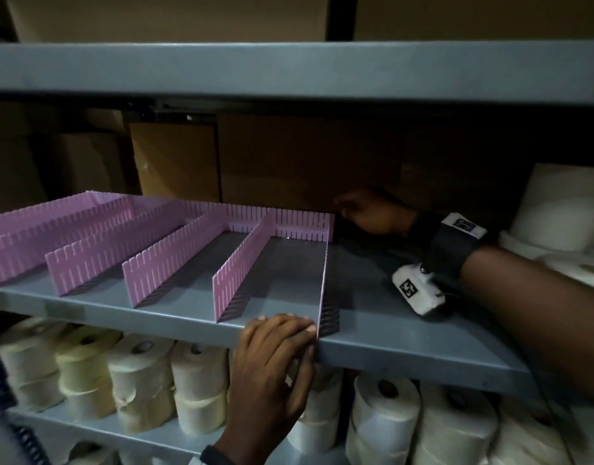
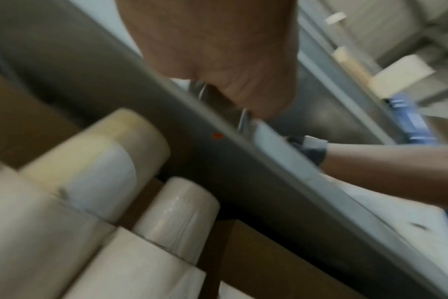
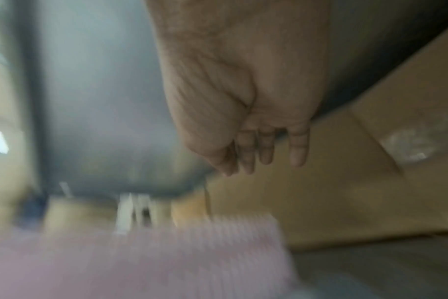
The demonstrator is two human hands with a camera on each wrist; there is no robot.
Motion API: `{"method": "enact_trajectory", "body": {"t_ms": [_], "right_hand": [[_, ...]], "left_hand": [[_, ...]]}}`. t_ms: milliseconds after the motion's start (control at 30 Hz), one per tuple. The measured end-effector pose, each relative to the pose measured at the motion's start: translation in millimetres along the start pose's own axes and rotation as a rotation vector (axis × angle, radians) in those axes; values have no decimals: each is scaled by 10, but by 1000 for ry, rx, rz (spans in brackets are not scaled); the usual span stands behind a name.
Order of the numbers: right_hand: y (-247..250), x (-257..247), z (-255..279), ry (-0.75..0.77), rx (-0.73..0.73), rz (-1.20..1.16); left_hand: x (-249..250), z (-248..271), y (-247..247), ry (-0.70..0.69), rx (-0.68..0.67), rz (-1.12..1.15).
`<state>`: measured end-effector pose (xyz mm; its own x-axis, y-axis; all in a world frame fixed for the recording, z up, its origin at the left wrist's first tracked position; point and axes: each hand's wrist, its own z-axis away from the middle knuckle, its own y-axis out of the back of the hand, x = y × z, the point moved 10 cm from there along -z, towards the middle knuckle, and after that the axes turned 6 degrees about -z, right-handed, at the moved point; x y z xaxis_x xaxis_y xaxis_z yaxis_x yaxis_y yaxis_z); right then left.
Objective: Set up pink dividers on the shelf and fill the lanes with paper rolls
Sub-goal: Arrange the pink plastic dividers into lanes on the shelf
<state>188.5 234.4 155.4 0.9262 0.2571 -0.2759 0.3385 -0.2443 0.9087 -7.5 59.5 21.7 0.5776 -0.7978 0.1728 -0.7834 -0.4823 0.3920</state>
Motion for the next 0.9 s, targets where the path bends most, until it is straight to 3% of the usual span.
{"method": "enact_trajectory", "body": {"t_ms": [133,233,300,400,600,900], "right_hand": [[436,-244,723,-41,266,-248],[841,-523,1417,-34,587,-210],[968,-780,1801,0,680,-174],[869,-1021,2224,-43,712,-174],[-89,-1113,2647,-235,594,-83],[-1296,-1321,2627,-153,505,227]], "left_hand": [[20,241,349,-33,-22,14],[-132,418,688,-40,-10,31],[-279,452,731,-50,-120,19],[-426,575,795,-38,-239,76],[-480,710,929,-40,-146,-37],[-707,662,572,-112,-294,-245]]}}
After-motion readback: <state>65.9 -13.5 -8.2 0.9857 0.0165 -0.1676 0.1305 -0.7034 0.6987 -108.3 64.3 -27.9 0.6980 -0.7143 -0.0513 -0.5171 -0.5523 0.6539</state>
